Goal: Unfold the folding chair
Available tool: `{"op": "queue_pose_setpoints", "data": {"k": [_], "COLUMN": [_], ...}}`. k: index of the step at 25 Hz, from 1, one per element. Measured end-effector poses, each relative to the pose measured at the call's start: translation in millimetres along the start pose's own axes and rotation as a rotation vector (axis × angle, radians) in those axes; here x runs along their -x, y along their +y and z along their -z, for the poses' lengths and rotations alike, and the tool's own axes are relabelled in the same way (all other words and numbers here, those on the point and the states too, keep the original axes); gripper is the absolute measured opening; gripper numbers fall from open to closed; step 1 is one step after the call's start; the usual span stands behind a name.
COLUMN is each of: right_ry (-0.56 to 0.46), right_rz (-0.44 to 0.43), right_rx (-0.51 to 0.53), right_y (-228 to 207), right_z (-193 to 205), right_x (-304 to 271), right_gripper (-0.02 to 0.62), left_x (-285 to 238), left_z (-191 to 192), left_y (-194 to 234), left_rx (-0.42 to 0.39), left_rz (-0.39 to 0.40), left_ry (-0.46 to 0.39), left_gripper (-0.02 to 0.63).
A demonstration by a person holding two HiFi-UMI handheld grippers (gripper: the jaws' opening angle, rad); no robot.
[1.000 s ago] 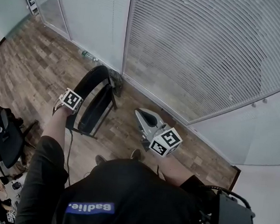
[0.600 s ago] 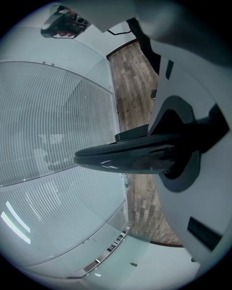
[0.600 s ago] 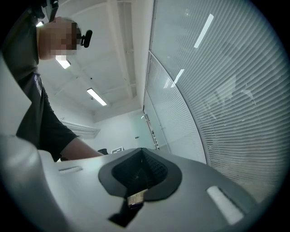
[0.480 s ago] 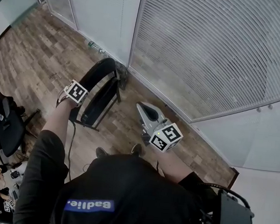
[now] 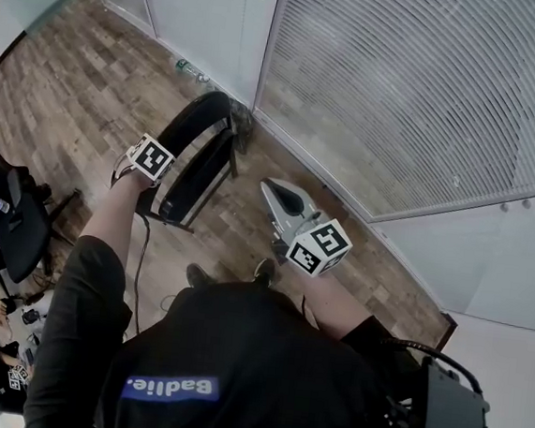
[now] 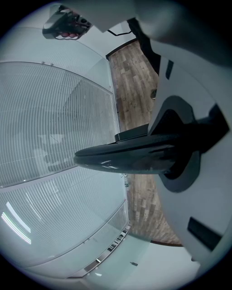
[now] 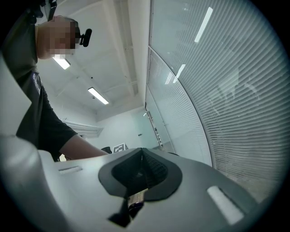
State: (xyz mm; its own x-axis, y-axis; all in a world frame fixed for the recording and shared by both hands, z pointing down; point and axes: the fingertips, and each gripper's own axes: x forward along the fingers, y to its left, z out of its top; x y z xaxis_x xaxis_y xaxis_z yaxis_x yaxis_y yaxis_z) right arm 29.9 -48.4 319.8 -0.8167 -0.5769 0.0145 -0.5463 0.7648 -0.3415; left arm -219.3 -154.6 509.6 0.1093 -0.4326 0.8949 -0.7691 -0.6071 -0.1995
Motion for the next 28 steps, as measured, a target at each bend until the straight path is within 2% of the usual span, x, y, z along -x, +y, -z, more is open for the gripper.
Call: {"op": "queue_pose_setpoints", "data": {"k": [6, 14, 18, 28], "right_ry": [0.015, 0.044, 0.057, 0.101], "right_rz": [-0.024, -0.045, -0.052, -0.074], "right_rx": [-0.008, -0.018, -0.030, -0.065], "right_y": [4.6, 8.0, 3.5, -1.7], "right_z": [7.7, 19.8, 28.0, 49.5], "right_x": [-8.5, -16.6, -22.5, -42.5], "right_gripper": [0.008, 0.009, 0.011, 0.020], "left_x": [-2.1, -0.1, -5.2, -8.9], "left_z": [0.8, 10.4, 5.1, 6.7], "left_y": [1.3, 0.9, 8.7, 12.4], "left_rx": [-0.001, 0.013, 0.004, 0.018], "left_rz": [0.003, 0.012, -0.009, 0.005], "left_ry": [-0.007, 0.033, 0.011, 0.017], "left_gripper": [0.084, 0.087, 0.087, 0.092]}}
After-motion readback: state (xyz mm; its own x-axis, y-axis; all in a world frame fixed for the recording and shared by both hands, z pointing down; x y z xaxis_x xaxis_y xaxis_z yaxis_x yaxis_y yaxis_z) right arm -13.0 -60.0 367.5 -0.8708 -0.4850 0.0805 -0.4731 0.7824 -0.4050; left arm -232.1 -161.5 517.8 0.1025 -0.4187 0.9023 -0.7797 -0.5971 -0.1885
